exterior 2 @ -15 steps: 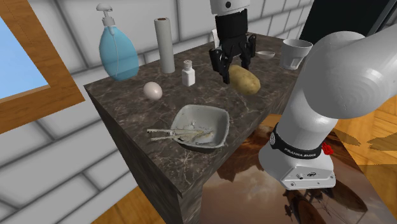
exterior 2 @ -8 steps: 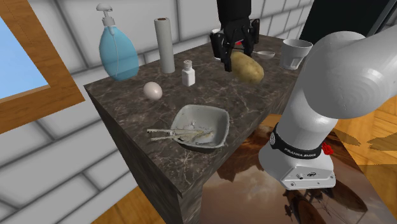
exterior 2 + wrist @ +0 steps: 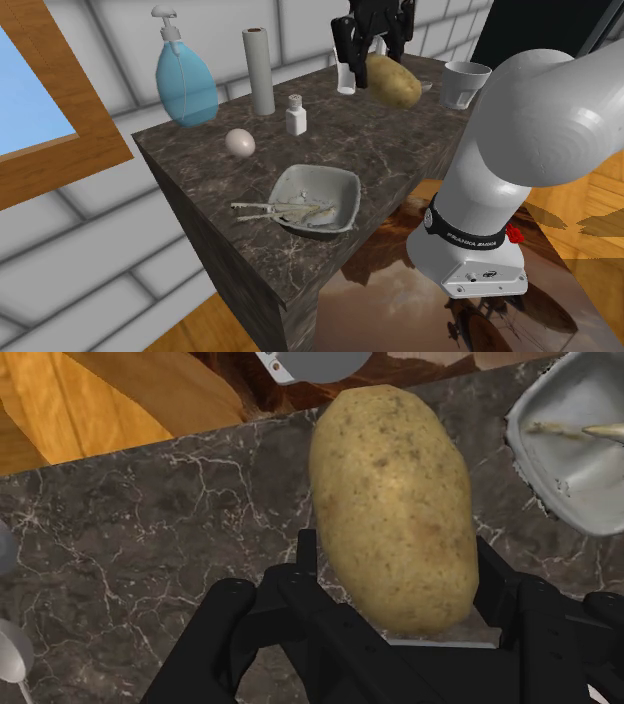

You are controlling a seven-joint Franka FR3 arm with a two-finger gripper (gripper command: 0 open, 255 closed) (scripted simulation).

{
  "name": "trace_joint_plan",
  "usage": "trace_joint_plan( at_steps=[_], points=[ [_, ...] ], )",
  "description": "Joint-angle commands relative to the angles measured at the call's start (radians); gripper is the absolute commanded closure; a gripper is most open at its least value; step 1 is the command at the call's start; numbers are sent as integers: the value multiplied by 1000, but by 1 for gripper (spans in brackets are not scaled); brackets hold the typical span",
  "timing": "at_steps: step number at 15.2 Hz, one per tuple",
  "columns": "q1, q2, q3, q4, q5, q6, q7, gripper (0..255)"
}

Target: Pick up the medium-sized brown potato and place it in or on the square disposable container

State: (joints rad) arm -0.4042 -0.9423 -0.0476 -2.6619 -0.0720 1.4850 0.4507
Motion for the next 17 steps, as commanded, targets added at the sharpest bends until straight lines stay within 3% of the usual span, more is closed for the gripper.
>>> trace_joint_plan(
  at_steps=[1,11,17],
  points=[
    [0,0,1,19,1,-19,-1,255],
    [115,140,238,104,235,41,240,255],
    [149,252,348,174,318,98,350,255]
  ],
)
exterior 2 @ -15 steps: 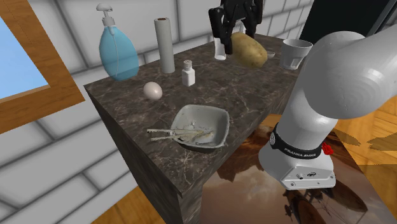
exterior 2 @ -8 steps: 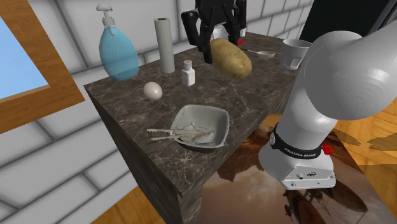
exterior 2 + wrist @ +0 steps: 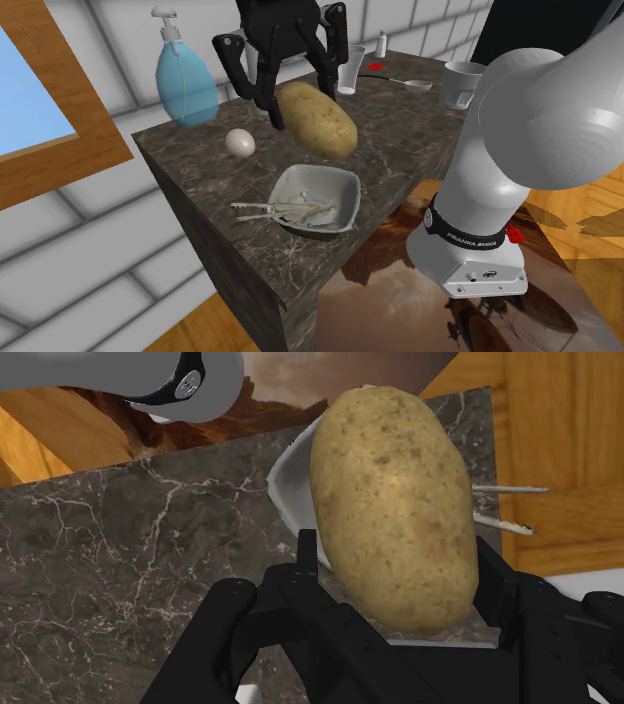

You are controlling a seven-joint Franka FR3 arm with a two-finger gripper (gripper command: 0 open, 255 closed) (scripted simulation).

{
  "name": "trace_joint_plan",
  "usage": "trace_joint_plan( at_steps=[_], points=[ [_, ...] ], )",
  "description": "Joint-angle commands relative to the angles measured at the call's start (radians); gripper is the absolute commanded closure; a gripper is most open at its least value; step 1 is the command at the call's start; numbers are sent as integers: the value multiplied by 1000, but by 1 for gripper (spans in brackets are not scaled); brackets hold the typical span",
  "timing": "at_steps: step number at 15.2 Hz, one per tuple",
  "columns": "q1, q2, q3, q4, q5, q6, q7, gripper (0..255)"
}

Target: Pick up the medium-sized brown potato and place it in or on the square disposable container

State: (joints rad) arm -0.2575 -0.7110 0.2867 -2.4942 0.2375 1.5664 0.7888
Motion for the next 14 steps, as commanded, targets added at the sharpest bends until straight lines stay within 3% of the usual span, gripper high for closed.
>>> trace_joint_plan(
  at_steps=[1,14],
  points=[
    [3,21,16,-6,11,30,11,255],
    [9,52,48,-138,35,193,0,255]
  ],
)
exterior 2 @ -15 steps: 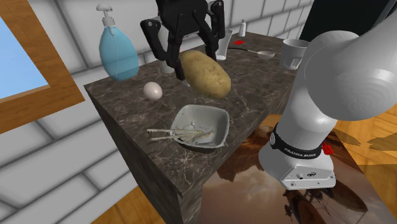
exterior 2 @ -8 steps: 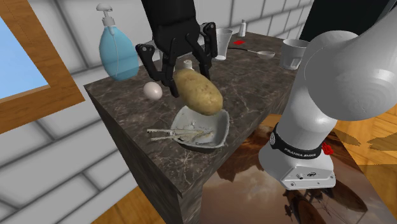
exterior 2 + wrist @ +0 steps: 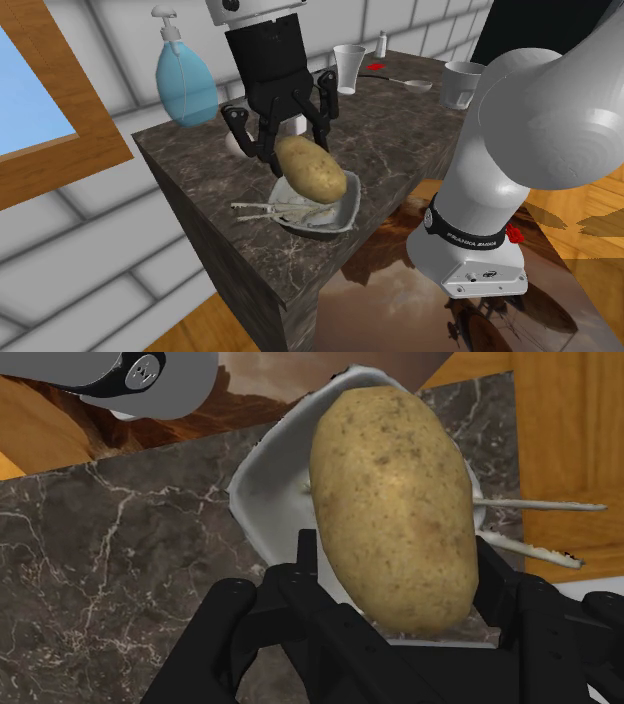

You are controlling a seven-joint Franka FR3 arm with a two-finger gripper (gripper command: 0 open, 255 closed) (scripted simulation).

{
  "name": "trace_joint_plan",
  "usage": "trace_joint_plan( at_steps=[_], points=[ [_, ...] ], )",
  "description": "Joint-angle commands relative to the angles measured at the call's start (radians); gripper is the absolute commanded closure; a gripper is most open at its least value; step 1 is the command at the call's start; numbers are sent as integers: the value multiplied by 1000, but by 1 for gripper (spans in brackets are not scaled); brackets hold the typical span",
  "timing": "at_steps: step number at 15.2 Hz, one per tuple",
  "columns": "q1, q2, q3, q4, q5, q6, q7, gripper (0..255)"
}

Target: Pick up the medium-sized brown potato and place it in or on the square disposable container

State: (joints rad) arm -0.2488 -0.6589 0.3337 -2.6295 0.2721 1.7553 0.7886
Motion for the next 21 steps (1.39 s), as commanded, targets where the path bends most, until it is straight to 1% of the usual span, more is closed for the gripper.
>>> trace_joint_plan(
  at_steps=[1,6,7,12,16,21],
  points=[
    [0,0,1,-3,1,4,0,255],
    [0,0,1,-3,1,4,0,255],
    [0,0,1,-3,1,4,0,0],
    [0,0,1,-3,1,4,0,0],
    [-16,11,-24,127,-28,-116,6,0],
    [-15,11,-24,127,-28,-116,6,0]
  ],
)
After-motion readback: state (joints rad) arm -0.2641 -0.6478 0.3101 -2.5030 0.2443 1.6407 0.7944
